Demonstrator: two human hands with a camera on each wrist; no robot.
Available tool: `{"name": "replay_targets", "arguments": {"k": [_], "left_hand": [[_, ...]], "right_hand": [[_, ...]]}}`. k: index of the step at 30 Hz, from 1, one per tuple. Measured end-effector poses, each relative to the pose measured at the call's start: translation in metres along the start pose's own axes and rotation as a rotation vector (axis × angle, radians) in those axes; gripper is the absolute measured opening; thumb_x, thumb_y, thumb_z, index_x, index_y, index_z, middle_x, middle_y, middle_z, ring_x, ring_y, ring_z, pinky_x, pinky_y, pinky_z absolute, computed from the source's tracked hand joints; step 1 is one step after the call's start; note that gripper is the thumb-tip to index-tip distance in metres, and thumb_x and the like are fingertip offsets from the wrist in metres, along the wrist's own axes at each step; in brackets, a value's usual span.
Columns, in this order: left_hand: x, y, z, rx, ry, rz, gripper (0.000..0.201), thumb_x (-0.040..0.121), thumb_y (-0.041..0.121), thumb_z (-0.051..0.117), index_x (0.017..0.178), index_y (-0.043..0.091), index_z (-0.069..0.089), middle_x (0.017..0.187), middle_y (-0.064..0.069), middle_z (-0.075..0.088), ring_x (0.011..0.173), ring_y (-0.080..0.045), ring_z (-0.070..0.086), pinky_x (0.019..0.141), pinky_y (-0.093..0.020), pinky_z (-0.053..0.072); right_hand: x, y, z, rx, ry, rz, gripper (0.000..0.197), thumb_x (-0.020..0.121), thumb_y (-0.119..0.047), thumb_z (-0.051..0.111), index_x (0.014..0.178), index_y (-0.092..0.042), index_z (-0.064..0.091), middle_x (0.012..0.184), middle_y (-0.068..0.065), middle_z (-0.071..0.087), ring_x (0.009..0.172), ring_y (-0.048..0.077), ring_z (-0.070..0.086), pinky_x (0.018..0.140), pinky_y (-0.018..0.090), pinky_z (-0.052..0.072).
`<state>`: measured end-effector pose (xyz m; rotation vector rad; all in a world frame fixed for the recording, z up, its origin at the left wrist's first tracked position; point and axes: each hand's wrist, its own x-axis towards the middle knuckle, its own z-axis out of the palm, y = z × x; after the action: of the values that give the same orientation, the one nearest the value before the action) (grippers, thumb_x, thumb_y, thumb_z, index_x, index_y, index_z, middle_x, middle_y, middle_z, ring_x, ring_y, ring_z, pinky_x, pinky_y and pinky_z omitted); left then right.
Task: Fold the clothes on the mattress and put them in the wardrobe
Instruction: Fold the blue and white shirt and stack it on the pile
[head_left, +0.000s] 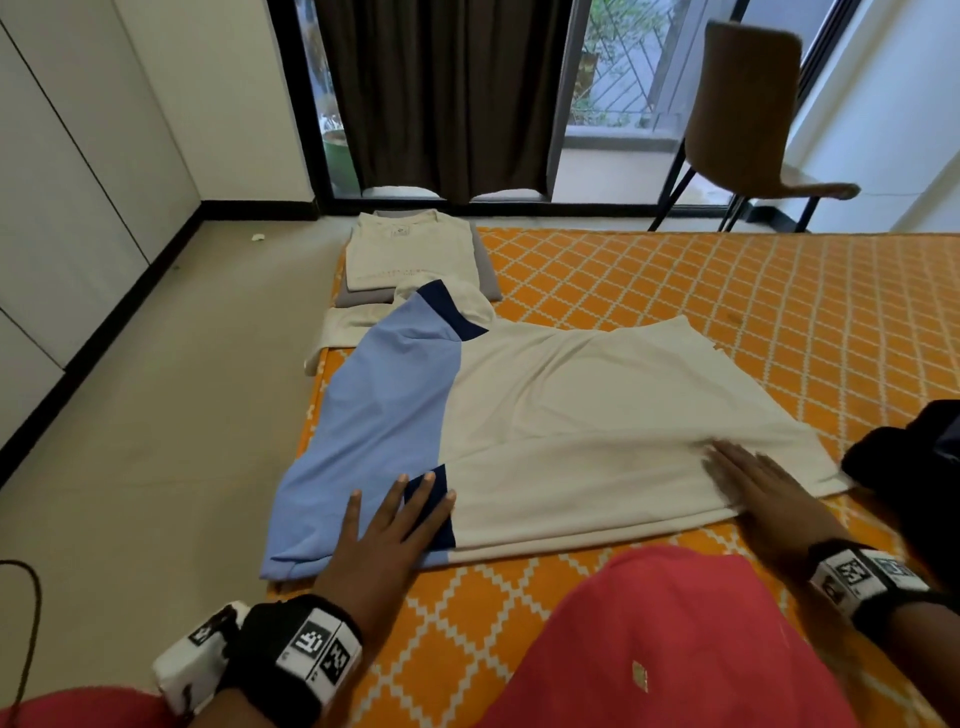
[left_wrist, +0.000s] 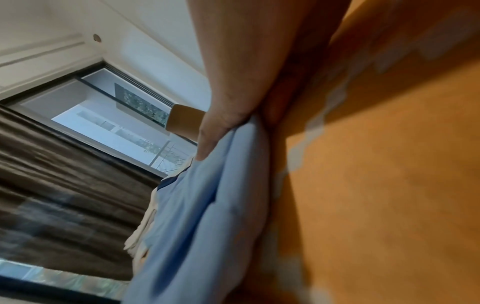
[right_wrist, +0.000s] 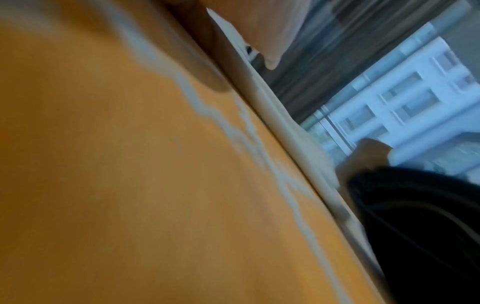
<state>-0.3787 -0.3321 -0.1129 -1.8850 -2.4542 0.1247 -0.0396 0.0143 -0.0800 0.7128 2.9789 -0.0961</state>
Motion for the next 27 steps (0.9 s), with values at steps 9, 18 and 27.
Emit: {"name": "replay_targets", "arguments": {"k": [9, 18, 27], "left_hand": [[0.005, 0.019, 0.008, 0.03, 0.029, 0.03, 0.131, 0.025, -0.002, 0.086, 0.145, 0.027, 0.044, 0.153, -0.004, 0.039, 0.145, -0.027, 0.018, 0.091, -0.064, 0.04], [0.005, 0.021, 0.013, 0.011, 0.029, 0.057, 0.136, 0.029, -0.006, 0.084, 0.151, 0.028, 0.034, 0.158, -0.003, 0.031, 0.142, -0.026, 0.026, 0.102, -0.058, 0.02], [0.001, 0.011, 0.017, -0.158, 0.051, -0.024, 0.136, 0.04, -0.017, 0.071, 0.157, 0.016, 0.008, 0.163, 0.006, 0.001, 0.143, -0.014, 0.02, 0.11, -0.045, 0.015]], "right_hand": [[0.055, -0.045, 0.046, 0.099, 0.017, -0.393, 0.066, 0.095, -0.026, 0.035, 0.156, -0.018, 0.01, 0.162, 0.006, 0.013, 0.149, 0.019, 0.012, 0.121, 0.031, 0.007], [0.02, 0.02, 0.04, 0.019, 0.186, -0.098, 0.093, 0.068, 0.018, 0.065, 0.151, -0.01, 0.032, 0.156, 0.009, 0.028, 0.149, 0.008, 0.005, 0.121, 0.026, 0.007], [-0.005, 0.103, 0.034, -0.119, 0.067, 0.32, 0.089, 0.069, 0.012, 0.072, 0.148, -0.001, 0.032, 0.149, 0.025, 0.035, 0.132, 0.048, 0.041, 0.1, 0.064, 0.039]]}}
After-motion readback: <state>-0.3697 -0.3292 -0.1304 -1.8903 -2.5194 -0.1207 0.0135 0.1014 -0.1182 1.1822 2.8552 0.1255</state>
